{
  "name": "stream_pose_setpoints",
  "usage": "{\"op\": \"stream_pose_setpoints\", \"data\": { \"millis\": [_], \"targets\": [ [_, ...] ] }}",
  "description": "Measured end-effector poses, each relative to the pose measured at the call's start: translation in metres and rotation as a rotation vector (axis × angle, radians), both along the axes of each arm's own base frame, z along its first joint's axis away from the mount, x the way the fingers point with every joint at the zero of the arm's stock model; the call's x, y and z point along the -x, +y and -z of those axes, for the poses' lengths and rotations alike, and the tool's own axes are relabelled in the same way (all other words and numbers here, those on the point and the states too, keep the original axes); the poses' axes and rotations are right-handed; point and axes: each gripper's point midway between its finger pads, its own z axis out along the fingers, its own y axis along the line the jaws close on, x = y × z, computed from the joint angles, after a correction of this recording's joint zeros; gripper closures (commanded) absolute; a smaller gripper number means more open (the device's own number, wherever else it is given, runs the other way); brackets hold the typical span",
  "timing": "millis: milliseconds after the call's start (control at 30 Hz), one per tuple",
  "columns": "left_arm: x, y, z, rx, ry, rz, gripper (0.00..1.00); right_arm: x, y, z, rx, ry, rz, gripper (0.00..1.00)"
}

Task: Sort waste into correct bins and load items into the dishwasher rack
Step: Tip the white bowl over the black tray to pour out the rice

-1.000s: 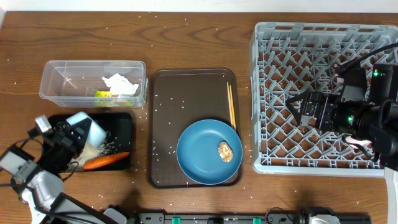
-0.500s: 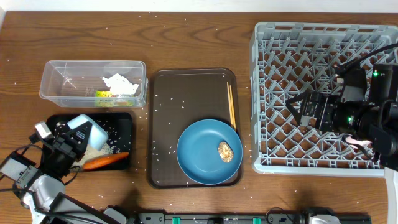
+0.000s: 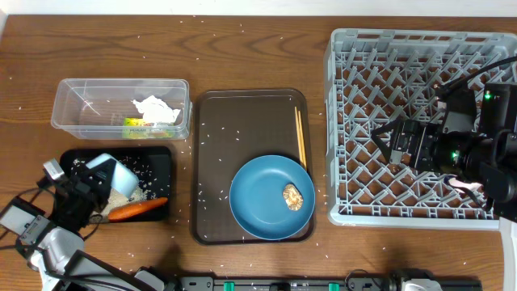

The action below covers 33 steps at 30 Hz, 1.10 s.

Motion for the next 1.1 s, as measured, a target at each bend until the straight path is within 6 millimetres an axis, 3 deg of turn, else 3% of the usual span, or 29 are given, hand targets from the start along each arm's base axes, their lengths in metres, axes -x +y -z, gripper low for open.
{"op": "stream_pose_setpoints", "data": {
  "millis": [333,533,800,1100],
  "targets": [
    [-0.002,-0.008,-0.008,-0.076,-0.079,0.058,0.94,-0.002,0.000,-0.001,-0.016,-0.001,0.022,0.01],
    [0.001,-0.005,0.023,0.032,0.129,-0.032,0.94,0.002,0.000,0.001,-0.017,0.021,0.023,0.01],
    [-0.003,-0.008,0.005,-0.112,-0.035,0.038,0.94,0.003,0.000,0.002,-0.018,0.028,0.024,0.01],
    [-0.005,-0.008,-0.005,-0.122,-0.088,0.059,0.94,0.003,0.000,0.002,-0.018,0.027,0.025,0.01]
  ]
}}
